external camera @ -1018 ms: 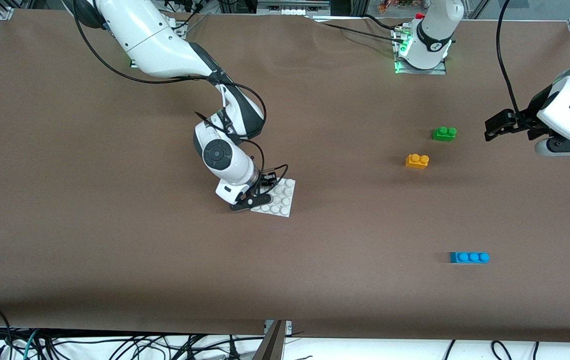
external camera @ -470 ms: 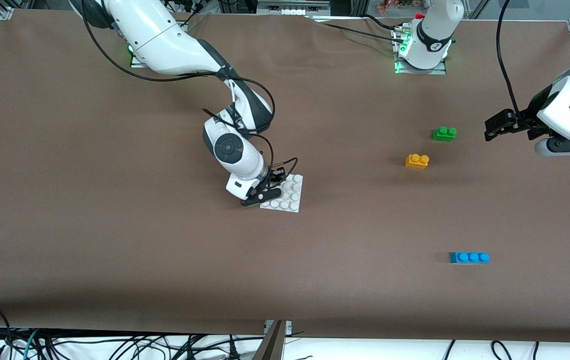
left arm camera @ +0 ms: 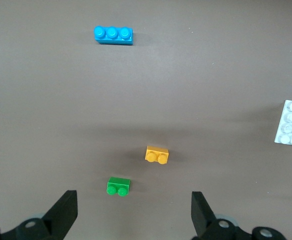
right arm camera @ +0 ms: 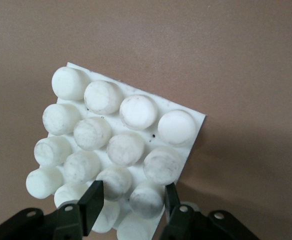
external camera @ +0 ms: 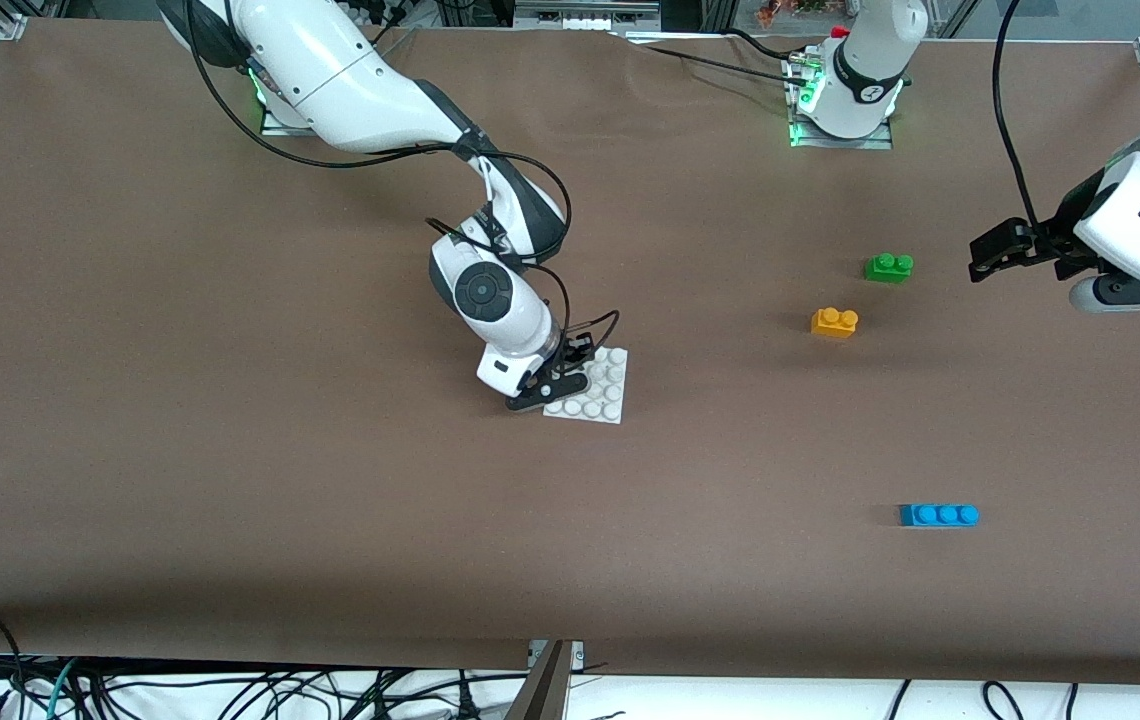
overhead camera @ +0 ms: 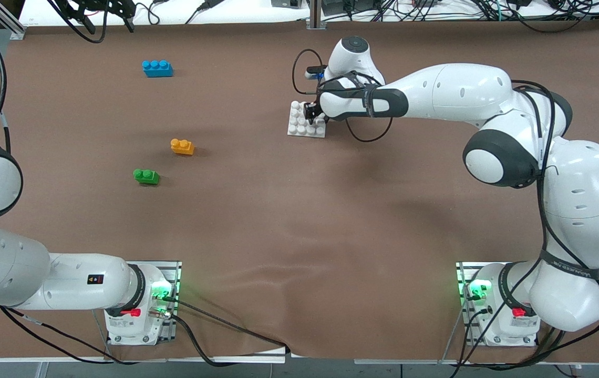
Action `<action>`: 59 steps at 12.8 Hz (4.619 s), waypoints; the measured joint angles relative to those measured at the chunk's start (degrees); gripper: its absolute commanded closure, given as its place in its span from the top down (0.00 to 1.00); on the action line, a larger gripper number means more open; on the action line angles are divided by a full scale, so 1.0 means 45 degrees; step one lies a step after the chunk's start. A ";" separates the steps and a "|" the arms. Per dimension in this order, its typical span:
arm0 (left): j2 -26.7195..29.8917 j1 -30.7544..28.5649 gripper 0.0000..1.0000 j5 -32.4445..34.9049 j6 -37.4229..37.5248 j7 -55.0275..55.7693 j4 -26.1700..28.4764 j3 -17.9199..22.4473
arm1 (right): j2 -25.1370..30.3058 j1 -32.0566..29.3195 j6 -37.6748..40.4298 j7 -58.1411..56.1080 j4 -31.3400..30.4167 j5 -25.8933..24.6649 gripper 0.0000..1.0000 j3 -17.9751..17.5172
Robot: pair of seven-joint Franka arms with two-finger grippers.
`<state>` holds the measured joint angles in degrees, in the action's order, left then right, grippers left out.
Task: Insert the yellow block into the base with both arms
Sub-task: 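Push the base plate further and square it with the right gripper, then release the plate and withdraw the right gripper while the left gripper reaches out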
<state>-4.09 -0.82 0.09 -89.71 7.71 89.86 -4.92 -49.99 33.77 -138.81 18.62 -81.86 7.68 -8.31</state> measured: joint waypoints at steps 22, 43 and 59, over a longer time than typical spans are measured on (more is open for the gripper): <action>-0.0005 0.0000 1.00 -0.0007 0.0036 0.0000 -0.0001 0.0009 | -0.1023 0.0998 -0.0693 0.0026 0.1469 0.0003 0.92 0.0013; -0.0062 -0.0190 1.00 -0.0009 0.1021 -0.0243 0.0003 0.0091 | 0.1535 -0.3026 0.5502 -0.1344 0.1448 0.0008 1.00 0.1215; -0.0503 -0.0189 1.00 -0.0010 -0.3270 -0.0556 0.3843 0.0031 | 0.9749 -0.6883 0.8906 -0.2216 -0.2990 -0.1708 1.00 0.2665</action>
<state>-6.36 -1.67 0.04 -104.42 5.21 107.15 -4.78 -6.11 2.80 -98.73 8.65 -95.32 0.00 3.68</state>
